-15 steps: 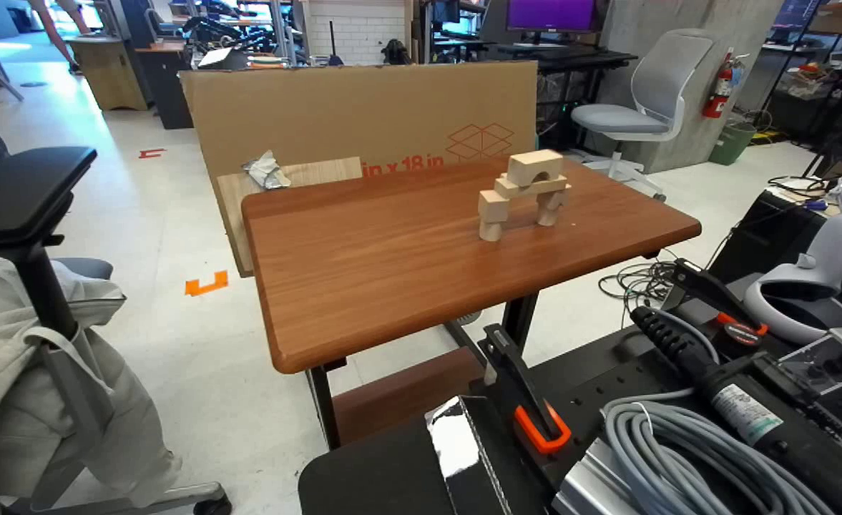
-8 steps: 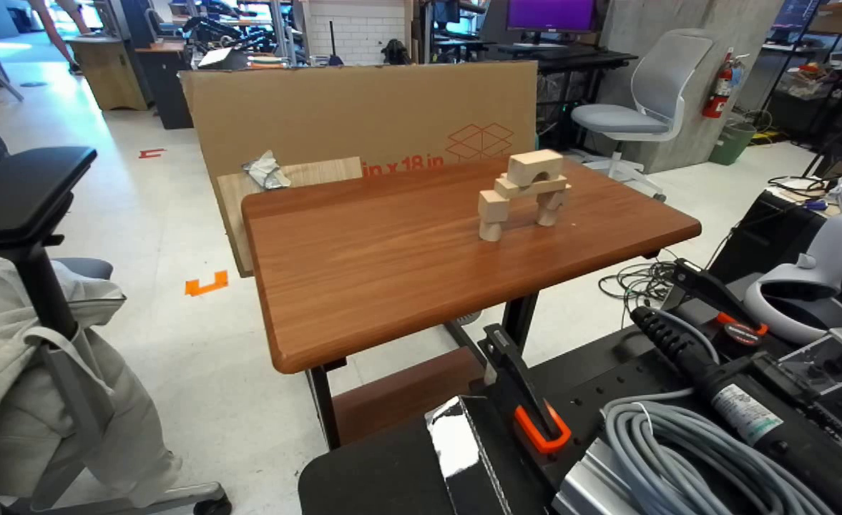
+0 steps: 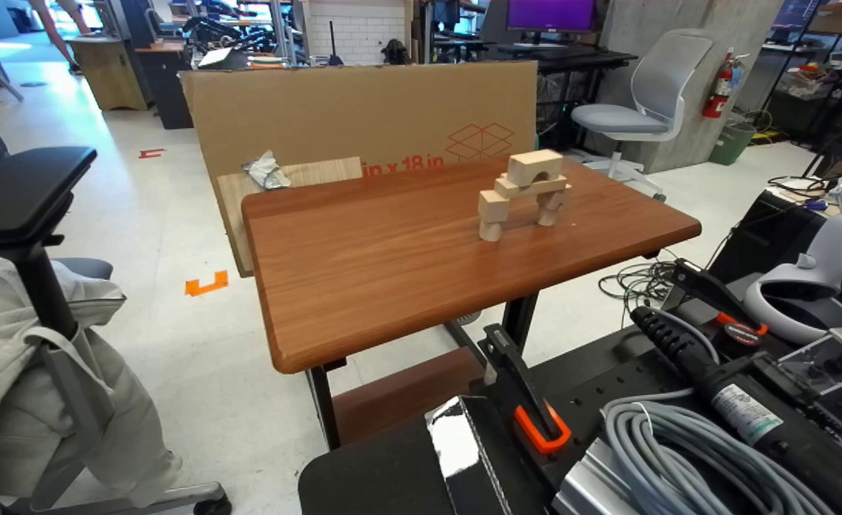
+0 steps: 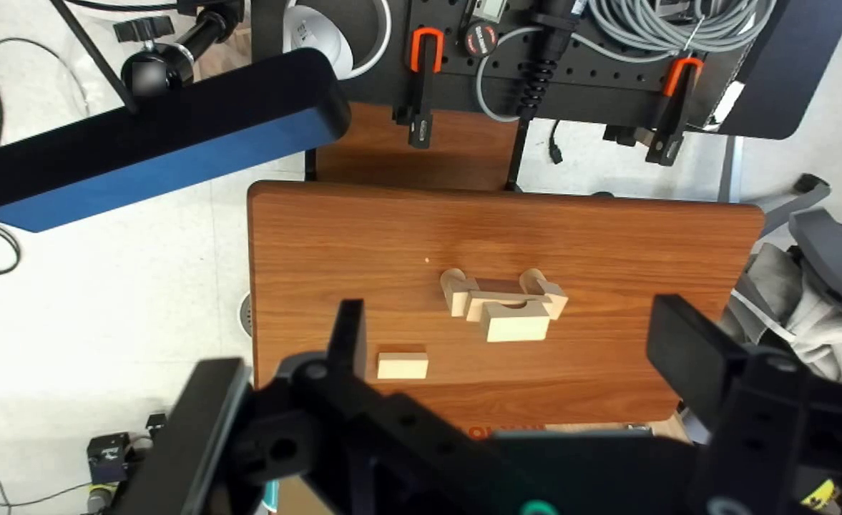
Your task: Move the topmost rectangular block to the left
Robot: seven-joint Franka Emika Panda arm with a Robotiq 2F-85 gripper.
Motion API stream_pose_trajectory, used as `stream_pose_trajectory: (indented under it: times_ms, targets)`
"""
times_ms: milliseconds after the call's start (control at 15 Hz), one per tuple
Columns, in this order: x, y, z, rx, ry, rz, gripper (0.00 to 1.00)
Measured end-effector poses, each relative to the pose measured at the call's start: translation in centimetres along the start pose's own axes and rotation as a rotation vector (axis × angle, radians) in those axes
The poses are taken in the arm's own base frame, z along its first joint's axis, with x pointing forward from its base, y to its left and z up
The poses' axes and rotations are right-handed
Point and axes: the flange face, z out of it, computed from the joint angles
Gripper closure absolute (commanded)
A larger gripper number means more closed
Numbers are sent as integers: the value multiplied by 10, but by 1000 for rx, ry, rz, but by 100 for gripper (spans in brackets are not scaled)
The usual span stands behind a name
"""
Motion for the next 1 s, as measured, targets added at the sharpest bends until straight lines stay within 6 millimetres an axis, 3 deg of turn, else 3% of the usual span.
stream_pose_trajectory:
  times_ms: [467, 667, 1000]
  targets:
    - [12, -12, 6, -22, -19, 24, 0]
    - [46, -35, 28, -58, -51, 80, 0]
    - [108, -65, 86, -96, -91, 125, 0]
